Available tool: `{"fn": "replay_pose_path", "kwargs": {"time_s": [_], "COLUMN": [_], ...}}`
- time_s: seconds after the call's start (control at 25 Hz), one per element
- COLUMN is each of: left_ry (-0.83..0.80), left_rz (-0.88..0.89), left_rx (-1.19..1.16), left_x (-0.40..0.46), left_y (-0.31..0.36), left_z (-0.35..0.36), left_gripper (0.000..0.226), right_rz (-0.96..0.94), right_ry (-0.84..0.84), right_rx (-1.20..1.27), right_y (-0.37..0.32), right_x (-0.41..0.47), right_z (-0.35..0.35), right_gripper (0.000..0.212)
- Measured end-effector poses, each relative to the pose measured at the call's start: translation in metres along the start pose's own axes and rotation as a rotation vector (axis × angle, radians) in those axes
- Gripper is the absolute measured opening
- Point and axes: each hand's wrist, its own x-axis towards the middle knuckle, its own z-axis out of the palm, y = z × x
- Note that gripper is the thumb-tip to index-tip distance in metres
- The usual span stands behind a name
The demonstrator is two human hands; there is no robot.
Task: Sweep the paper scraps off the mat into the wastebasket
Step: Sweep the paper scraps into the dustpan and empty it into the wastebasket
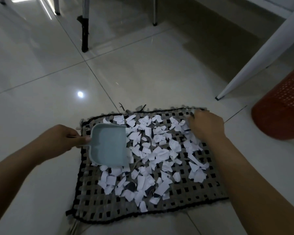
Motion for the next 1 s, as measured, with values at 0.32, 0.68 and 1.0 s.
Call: {"fn": "replay_pose_path", "kwargs": {"time_s": [0.32,0.68,1.0], "left_ry": [-0.073,-0.039,0.023], "left_rz": [-0.035,0.107,0.108], "left_rx": [-0.081,0.044,0.152], "left_x": [0.000,-0.002,-0.002], "left_y": [-0.021,-0.031,-0.040], "left_z": [0.034,0.017,0.022], "left_gripper": [0.040,0.048,0.053], "right_rz": [-0.190,0.293,0.448], "right_ry": [-0.132,0.093,0.097], "right_rx": [0.202,0.307,0.332], "right_y": [-0.079,-0.030,-0.025], "right_x": [-0.042,-0.066,-0.096], "right_z": [0.007,-0.025,0.007], "right_gripper": [0.032,0.037,0.033]}}
